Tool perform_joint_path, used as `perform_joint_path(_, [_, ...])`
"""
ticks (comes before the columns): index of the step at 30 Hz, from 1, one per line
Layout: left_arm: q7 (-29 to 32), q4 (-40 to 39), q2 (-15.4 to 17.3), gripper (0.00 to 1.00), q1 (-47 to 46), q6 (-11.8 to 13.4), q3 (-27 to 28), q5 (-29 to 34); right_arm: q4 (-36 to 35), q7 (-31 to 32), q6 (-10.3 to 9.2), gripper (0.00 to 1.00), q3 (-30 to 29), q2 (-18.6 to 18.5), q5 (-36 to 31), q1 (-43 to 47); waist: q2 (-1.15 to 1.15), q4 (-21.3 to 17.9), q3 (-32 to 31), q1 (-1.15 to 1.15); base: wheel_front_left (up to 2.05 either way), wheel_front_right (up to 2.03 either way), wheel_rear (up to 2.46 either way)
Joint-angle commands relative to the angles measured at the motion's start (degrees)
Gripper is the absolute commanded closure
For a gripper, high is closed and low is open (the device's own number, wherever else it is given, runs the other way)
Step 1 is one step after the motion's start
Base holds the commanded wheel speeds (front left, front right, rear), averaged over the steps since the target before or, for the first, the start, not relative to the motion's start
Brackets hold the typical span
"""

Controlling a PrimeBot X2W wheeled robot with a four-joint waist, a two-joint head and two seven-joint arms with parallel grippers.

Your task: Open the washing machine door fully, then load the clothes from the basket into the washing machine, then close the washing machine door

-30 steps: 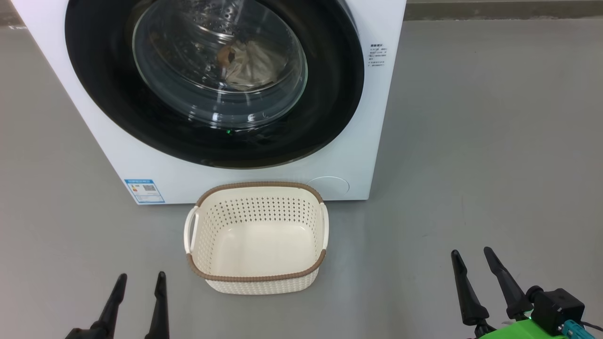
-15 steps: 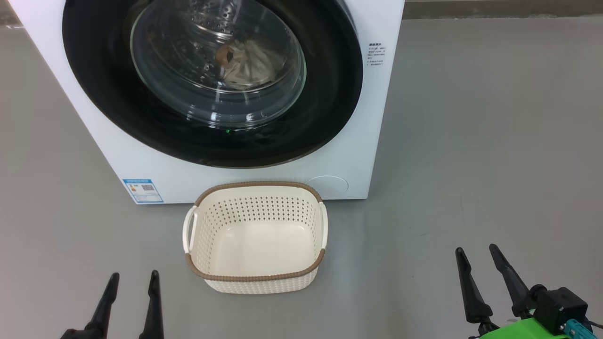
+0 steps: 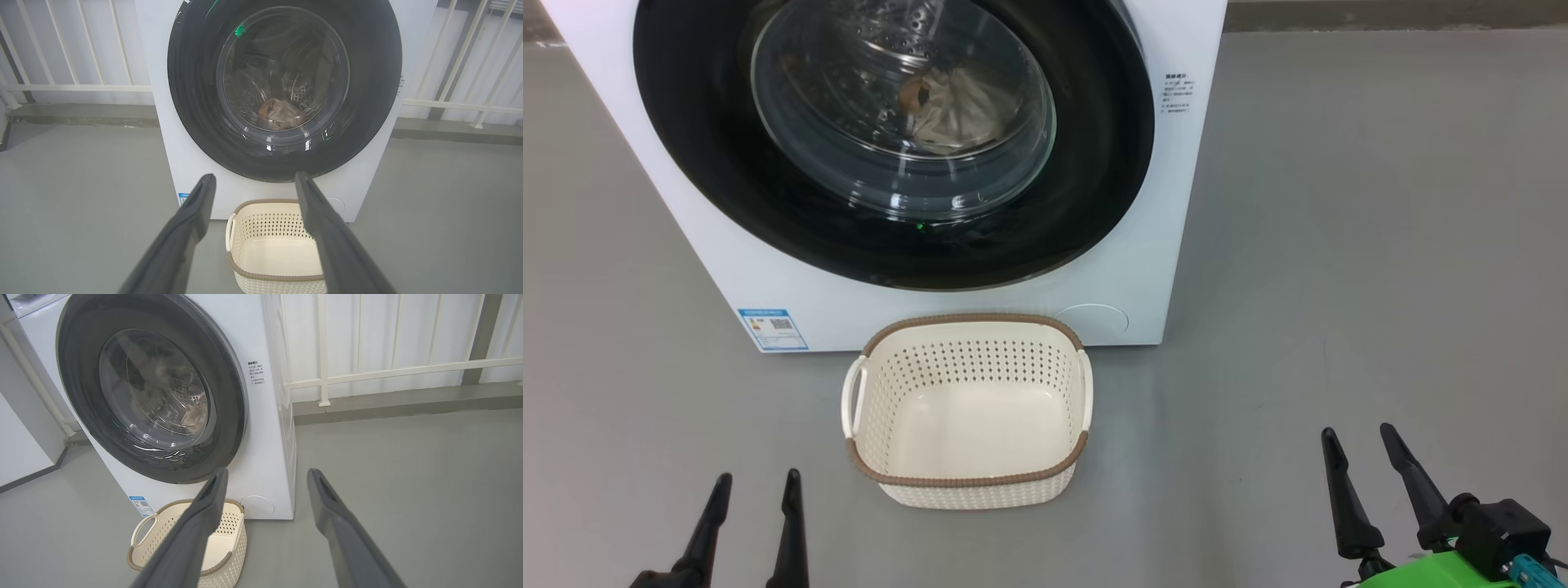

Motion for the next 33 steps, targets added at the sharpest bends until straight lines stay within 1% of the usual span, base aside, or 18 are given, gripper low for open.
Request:
perform_joint_path(1, [-0.4,-1.3,0.3,0.0,-1.2,-0.2,1.8,0.0,-1.4,-0.3,-0.33,0.0,1.0,-0.2,-0.4,-0.9,0.0,0.1,-0.2,0.0,0.0,0.0,0.0])
perform_joint_path(33, [-0.4,-1.3,0.3,0.0,-1.7,-0.2,1.3,-1.4,-1.1,-0.3,-0.33,0.0,0.5,-0.2,1.2,-0.6,0.0,0.7,-0.4,0.0,0.0,0.0,0.0])
